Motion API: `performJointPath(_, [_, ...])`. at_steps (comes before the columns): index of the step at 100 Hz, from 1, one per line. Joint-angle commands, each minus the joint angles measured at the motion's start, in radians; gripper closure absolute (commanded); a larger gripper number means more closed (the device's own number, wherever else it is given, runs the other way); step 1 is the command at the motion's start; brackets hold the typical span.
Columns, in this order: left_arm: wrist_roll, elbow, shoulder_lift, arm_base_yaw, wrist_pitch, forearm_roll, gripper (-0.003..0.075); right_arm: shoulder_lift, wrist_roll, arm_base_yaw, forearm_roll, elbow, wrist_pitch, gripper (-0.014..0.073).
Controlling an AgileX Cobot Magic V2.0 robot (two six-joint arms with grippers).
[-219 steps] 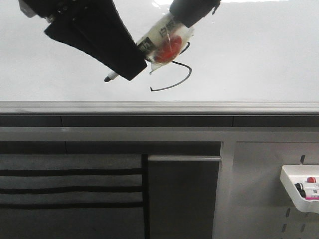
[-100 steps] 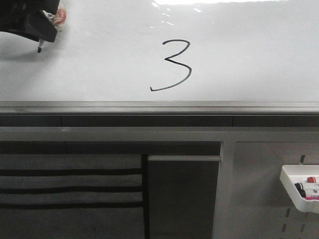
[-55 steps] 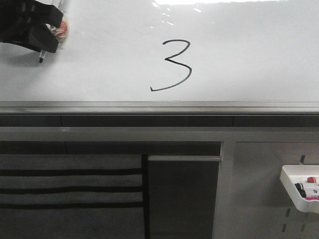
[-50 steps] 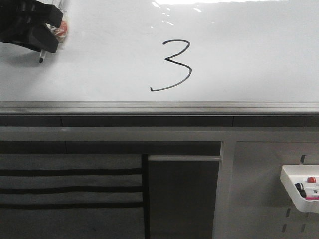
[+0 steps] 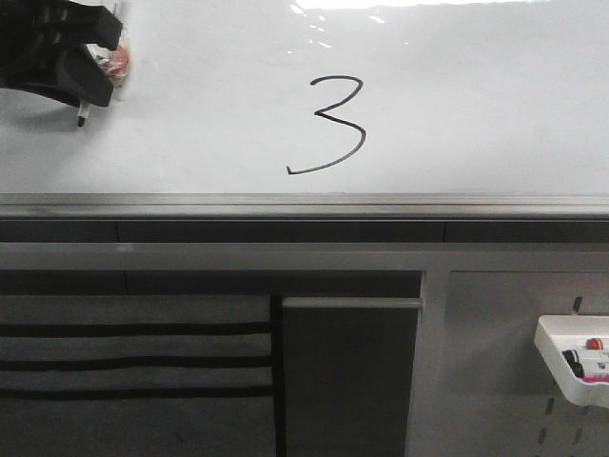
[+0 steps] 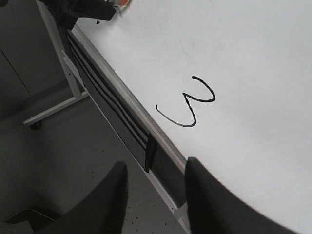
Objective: Write number 3 on whiteboard
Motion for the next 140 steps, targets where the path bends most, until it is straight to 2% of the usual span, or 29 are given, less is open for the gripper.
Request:
performJointPath(1, [-0.018, -0.025, -0.029, 0.018, -0.044, -0.018, 0.0721, -0.023, 0.005, -0.005, 0.041, -0.026, -0.038, 0.0349])
performJointPath(12, [-0.018, -0.025, -0.029, 0.041, -0.021, -0.018, 0.0664, -0.023, 0.007, -0.005, 0.041, -0.026, -0.038, 0.0349])
performJointPath(21, [-0.018, -0.025, -0.029, 0.044, -0.017, -0.018, 0.0568, -0.023, 0.007, -0.005, 0.041, -0.026, -0.038, 0.0349])
performJointPath(34, [-0.018, -0.025, -0.03, 0.044, -0.014, -0.018, 0.0381, -0.023, 0.007, -0.005, 0.041, -0.026, -0.036, 0.0349])
performJointPath(41, [-0.018, -0.028, -0.041, 0.044, -0.001, 0.0, 0.0348, -0.034, 0.03, -0.006, 0.041, -0.026, -0.031, 0.0349])
performJointPath(49, [-0.018, -0.039, -0.068, 0.044, 0.038, 0.058, 0.0351, -0.059, 0.08, -0.006, 0.016, -0.026, -0.024, 0.0349])
performJointPath(58, [-0.018, -0.055, -0.129, 0.049, 0.145, 0.134, 0.0351, -0.106, 0.183, -0.006, -0.058, -0.026, -0.023, 0.0349])
performJointPath(77, [-0.018, -0.07, -0.302, 0.051, 0.387, 0.193, 0.0351, -0.207, 0.631, -0.063, -0.269, -0.021, 0.021, 0.0349])
performJointPath(87, [-0.026, -0.047, -0.411, 0.051, 0.465, 0.193, 0.0351, -0.265, 0.712, -0.091, -0.284, 0.041, 0.018, 0.0349])
performJointPath(98, [-0.056, 0.04, -0.528, 0.051, 0.453, 0.193, 0.0352, -0.342, 0.752, -0.095, -0.304, 0.162, -0.037, 0.0401])
performJointPath(115, [-0.096, 0.235, -0.712, 0.051, 0.343, 0.193, 0.0379, -0.488, 0.809, -0.095, -0.336, 0.353, -0.152, 0.0638])
performJointPath(118, [-0.096, 0.262, -0.747, 0.051, 0.317, 0.193, 0.0405, -0.509, 0.814, -0.095, -0.336, 0.389, -0.169, 0.0669])
performJointPath(124, [-0.096, 0.309, -0.794, 0.051, 0.272, 0.193, 0.0461, -0.547, 0.82, -0.095, -0.336, 0.439, -0.189, 0.0662])
performJointPath(140, [-0.096, 0.397, -0.875, 0.051, 0.138, 0.193, 0.0685, -0.61, 0.82, -0.095, -0.341, 0.547, -0.231, 0.066])
